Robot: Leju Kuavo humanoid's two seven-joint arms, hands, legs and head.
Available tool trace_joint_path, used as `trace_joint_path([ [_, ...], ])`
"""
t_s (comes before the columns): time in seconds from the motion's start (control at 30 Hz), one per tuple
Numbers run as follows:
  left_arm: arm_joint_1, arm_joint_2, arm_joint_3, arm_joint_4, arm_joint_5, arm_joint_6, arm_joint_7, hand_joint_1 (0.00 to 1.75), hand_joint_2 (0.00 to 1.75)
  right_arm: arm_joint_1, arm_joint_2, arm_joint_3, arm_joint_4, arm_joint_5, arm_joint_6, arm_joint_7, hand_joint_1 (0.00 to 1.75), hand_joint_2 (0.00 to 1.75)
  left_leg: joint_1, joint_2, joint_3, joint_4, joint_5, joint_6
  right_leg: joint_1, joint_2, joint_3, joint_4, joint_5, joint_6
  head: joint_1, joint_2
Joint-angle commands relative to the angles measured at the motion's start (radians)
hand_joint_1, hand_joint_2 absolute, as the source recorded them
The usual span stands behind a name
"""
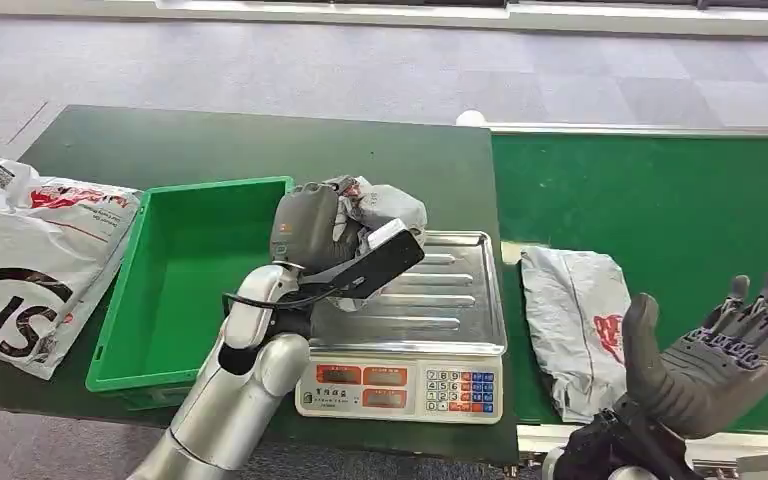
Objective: Moved the parcel from conveyor to table for the left to box.
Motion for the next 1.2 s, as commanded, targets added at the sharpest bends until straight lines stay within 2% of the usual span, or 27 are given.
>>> trace_joint_path([
  [0.03,-0.027,0.020,0.029,0.023,-0.002,-0.007,-0.001,1.75,1.75,-0.016,-0.016,-0.034,0.012,-0.003,-0.001,0.000,0.00,1.75,0.000,0.001,0.001,-0.001,0.000,0.000,0.000,0.001,0.000,-0.001,0.001,-0.001,0.000,0.000],
  [0.9,-0.027,0.020,0.029,0.023,-0.002,-0.007,-0.001,1.75,1.75,-0.016,-0.016,-0.034,0.012,-0.003,-0.001,0.000,0.00,1.75,0.000,0.001,0.001,-0.001,0.001,0.000,0.000,0.001,0.000,-0.002,0.001,-0.001,0.000,0.000],
  [0.93,-0.027,0.020,0.029,0.023,-0.002,-0.007,-0.001,1.75,1.75,-0.016,-0.016,-0.034,0.012,-0.003,-0.001,0.000,1.75,1.75,0.000,0.001,0.001,-0.003,0.001,0.000,0.000,0.001,0.001,-0.003,0.002,-0.002,0.000,0.000],
  [1.2,-0.027,0.020,0.029,0.023,-0.002,-0.007,-0.001,1.75,1.75,-0.016,-0.016,-0.034,0.012,-0.003,-0.001,0.000,1.75,1.75,0.000,0.001,0.002,-0.003,0.001,0.000,0.001,0.001,0.001,-0.003,0.002,-0.002,0.000,0.000],
])
